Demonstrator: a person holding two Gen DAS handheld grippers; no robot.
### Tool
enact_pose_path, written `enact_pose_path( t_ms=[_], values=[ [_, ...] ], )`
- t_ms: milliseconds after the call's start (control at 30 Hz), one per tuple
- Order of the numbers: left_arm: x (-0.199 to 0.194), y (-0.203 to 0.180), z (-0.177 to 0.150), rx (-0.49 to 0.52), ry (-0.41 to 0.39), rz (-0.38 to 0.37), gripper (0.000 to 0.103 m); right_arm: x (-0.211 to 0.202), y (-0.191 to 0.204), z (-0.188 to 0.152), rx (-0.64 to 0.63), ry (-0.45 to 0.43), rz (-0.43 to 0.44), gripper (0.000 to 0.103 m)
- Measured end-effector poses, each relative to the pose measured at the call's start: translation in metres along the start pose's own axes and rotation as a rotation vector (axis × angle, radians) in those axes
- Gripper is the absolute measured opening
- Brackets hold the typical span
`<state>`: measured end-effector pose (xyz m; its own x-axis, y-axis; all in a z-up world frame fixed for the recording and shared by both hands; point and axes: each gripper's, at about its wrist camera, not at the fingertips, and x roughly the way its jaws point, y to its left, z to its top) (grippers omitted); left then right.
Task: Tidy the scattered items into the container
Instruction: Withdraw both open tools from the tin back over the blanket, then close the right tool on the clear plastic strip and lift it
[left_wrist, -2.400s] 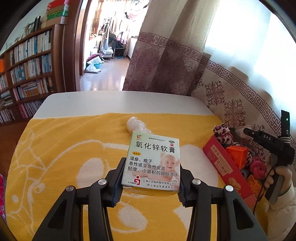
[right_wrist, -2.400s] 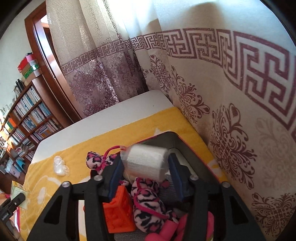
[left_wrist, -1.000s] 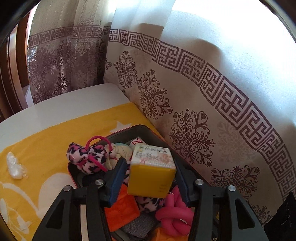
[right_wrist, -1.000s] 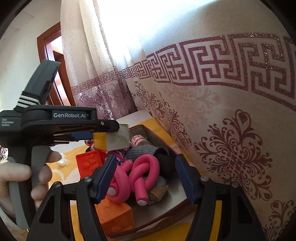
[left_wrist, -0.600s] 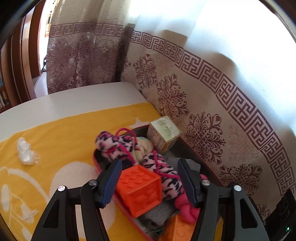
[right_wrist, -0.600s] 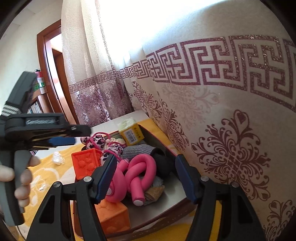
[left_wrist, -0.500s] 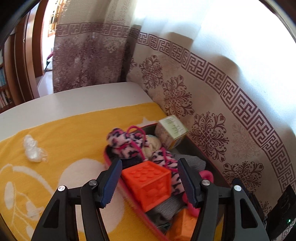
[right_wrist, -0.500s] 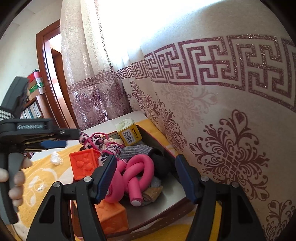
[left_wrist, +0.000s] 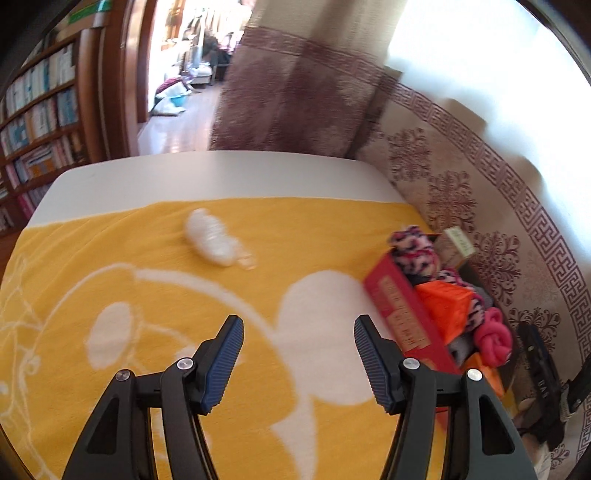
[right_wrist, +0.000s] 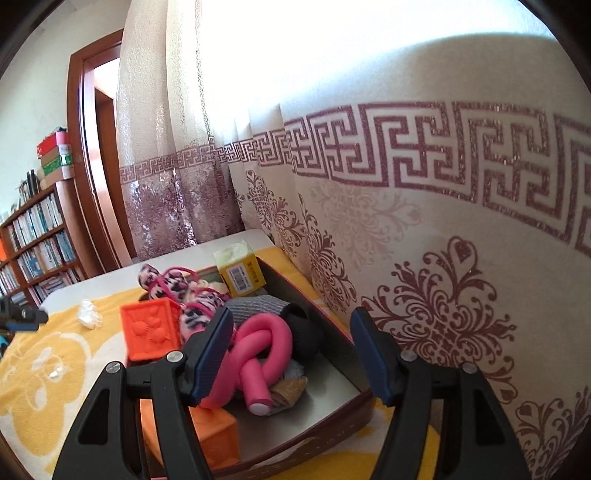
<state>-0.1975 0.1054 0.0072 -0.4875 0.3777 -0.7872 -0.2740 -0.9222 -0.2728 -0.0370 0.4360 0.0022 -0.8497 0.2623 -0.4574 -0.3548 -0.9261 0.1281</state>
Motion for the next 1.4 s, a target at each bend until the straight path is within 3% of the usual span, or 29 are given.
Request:
enact_pose_path(
  t_ms=[133,233,333,433,567,767,1100,1400],
  values=[
    [-0.007,0.034,-0.008,-0.034,0.001,0.024,0.064,-0.017,0.017,0.01,0.041,0.001,0.077,0.07],
    [-0.011,0.051,-0.011,-0.051,-0.004,0.027,0.064,-0.026,0.049,0.014,0.004,0.021,0.177,0.07],
    [-0.015,0.064,-0.013,-0.068,-0.011,0.023,0.064,-0.02,0.094,0.007,-0.076,0.103,0.306,0.07],
    [-0.019,0.076,-0.014,-0.084,-0.019,0.019,0.064,-0.008,0.14,-0.01,-0.144,0.216,0.439,0.077],
    [-0.026,0.096,-0.018,-0.103,-0.027,0.026,0.064,0.013,0.198,-0.036,-0.258,0.327,0.529,0.079],
    [-0.028,0.126,-0.024,-0.149,-0.036,0.022,0.064,0.054,0.245,-0.059,-0.265,0.492,0.541,0.079],
    [-0.015,0.149,-0.031,-0.193,-0.013,-0.023,0.064,0.078,0.306,-0.084,-0.461,0.468,0.472,0.079],
    [-0.012,0.153,-0.032,-0.198,-0.009,-0.03,0.064,0.096,0.325,-0.092,-0.528,0.524,0.445,0.079]
  ],
)
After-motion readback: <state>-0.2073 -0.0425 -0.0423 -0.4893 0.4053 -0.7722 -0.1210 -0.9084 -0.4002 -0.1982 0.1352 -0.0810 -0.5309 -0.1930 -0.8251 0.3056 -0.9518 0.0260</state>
